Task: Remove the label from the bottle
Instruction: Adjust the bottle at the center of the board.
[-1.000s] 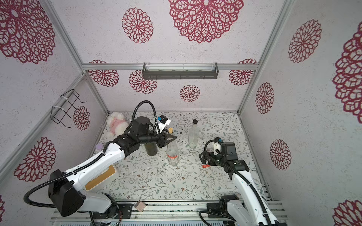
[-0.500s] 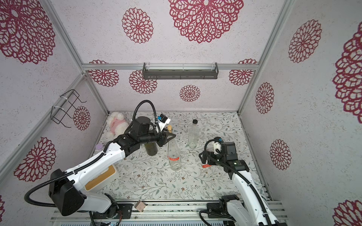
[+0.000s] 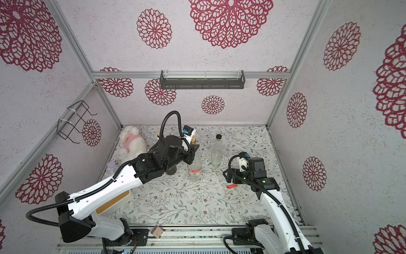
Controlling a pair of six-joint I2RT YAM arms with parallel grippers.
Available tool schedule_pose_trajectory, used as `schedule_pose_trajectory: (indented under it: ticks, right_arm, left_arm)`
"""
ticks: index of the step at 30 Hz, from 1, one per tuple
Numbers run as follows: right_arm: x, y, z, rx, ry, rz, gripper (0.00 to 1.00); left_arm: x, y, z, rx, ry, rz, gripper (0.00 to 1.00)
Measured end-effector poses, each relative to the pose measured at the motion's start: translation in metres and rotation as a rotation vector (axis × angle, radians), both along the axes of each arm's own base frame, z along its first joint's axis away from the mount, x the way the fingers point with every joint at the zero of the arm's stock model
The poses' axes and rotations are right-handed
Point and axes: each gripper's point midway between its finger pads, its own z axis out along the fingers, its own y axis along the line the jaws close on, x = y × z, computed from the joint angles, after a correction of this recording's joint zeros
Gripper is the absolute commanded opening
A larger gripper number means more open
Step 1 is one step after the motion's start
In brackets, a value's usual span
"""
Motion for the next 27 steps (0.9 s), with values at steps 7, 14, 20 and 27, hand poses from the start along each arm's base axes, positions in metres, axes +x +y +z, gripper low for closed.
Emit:
schedule_pose_trajectory:
  ticks: [7, 14, 20, 27]
  right_arm:
    - [0.000, 0.006, 0.009, 0.025, -0.015, 0.028, 0.91]
    - [-0.002, 0.008, 0.012, 0.037, -0.023, 0.039, 0.92]
    - [-0.002, 0.008, 0.011, 0.036, -0.019, 0.039, 0.92]
    - [-0.004, 0.007, 0.010, 0.032, -0.016, 0.043, 0.92]
  left_arm:
    - [-0.001, 0.000, -0.014, 0.041, -0.008, 0.211, 0.17]
    - [0.000, -0.006, -0.037, 0.064, 0.014, 0.287, 0.17]
    - [0.002, -0.009, -0.047, 0.048, 0.031, 0.316, 0.17]
    - [0.004, -0.013, -0.052, 0.021, 0.038, 0.341, 0.27]
